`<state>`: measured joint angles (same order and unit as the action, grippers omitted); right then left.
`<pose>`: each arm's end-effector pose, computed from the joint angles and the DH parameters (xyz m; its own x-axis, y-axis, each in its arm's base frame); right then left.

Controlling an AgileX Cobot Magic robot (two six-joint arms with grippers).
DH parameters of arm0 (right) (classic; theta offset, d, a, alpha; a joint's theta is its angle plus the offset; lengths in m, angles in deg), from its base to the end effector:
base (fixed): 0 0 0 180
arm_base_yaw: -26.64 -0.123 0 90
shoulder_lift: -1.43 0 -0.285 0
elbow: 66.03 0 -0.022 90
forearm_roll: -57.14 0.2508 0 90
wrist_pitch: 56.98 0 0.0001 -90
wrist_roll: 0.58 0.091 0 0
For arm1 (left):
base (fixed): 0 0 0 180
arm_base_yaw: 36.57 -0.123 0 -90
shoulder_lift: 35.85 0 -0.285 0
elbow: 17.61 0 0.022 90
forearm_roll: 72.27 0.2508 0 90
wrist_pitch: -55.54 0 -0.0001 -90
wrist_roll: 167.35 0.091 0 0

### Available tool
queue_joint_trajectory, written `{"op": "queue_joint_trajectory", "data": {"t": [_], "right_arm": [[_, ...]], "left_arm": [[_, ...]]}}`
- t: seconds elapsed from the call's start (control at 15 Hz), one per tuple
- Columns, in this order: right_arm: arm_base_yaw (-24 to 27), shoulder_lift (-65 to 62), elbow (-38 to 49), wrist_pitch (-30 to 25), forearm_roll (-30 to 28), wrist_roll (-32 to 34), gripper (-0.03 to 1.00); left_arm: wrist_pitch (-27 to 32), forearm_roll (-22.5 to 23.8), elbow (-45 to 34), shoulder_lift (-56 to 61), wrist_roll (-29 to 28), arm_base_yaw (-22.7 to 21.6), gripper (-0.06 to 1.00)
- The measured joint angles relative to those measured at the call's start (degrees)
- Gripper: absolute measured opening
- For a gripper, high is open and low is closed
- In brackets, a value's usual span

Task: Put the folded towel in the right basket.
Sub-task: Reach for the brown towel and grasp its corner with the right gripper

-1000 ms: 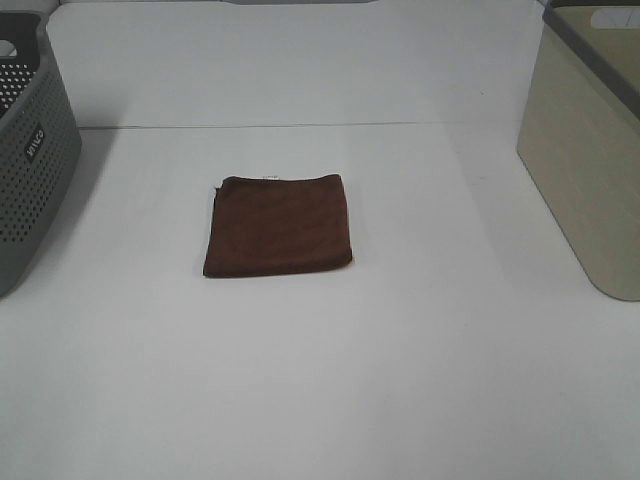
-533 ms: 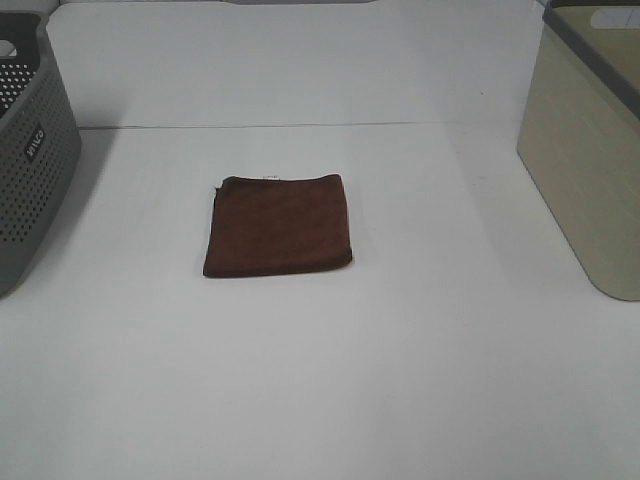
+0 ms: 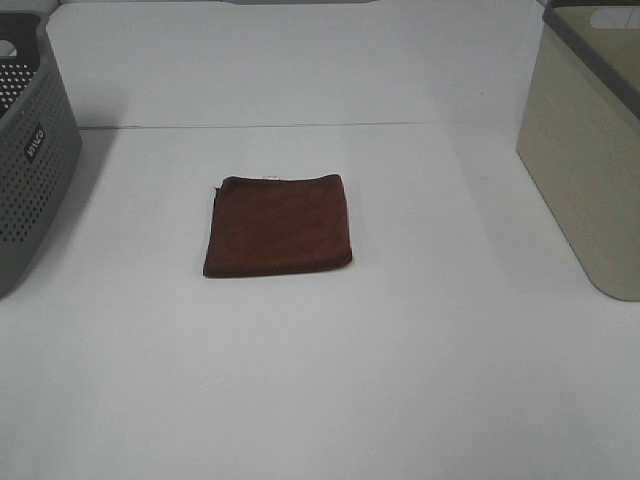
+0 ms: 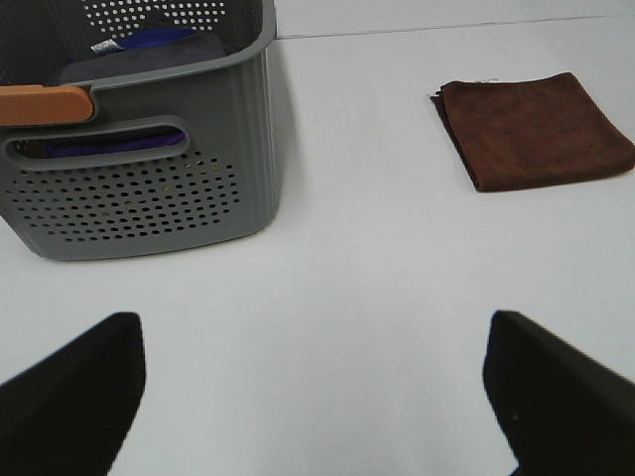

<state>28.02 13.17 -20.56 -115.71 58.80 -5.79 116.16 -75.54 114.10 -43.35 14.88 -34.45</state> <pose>0.0017 0.0022 0.2954 -0.4360 -0.0653 -0.8976 -0.0313 0.9979 -0.0574 -0.0063 -0.0043 0.2789 -0.4429 0.0273 -0.8961 0.0863 0.9962 -0.0123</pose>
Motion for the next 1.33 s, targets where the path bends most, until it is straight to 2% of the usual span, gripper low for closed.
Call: {"op": "queue_joint_trajectory", "data": {"t": [0.27,0.53,0.6,0.67,0.73,1.0,1.07,1.2,1.33], "right_arm": [[0.0,16.84,-9.74,0.52,0.74,0.0,0.76],[0.0,36.55,-24.01,3.09,6.07,-0.46,0.7],[0.0,46.93,-31.0,3.09,7.96,-1.38,0.7],[0.0,48.93,-32.72,3.09,8.48,-1.83,0.7],[0.0,55.75,-36.96,3.09,10.83,-3.67,0.7],[-0.06,72.88,-44.86,2.35,22.12,-10.37,0.7],[-0.23,74.94,-45.78,2.01,23.09,-10.89,0.7],[-3.55,81.93,-49.1,1.66,23.49,-11.69,0.7],[-9.11,87.66,-51.68,1.89,22.92,-11.97,0.7]], "left_arm": [[0.0,0.0,0.0,0.0,0.0,0.0,0.88],[0.0,0.0,0.0,0.0,0.0,0.0,0.88],[0.0,0.0,0.0,0.0,0.0,0.0,0.88],[0.0,0.0,0.0,0.0,0.0,0.0,0.88],[0.0,0.0,0.0,0.0,0.0,0.0,0.88],[0.0,0.0,0.0,0.0,0.0,0.0,0.88],[0.0,0.0,0.0,0.0,0.0,0.0,0.88],[0.0,0.0,0.0,0.0,0.0,0.0,0.88],[0.0,0.0,0.0,0.0,0.0,0.0,0.88]]}}
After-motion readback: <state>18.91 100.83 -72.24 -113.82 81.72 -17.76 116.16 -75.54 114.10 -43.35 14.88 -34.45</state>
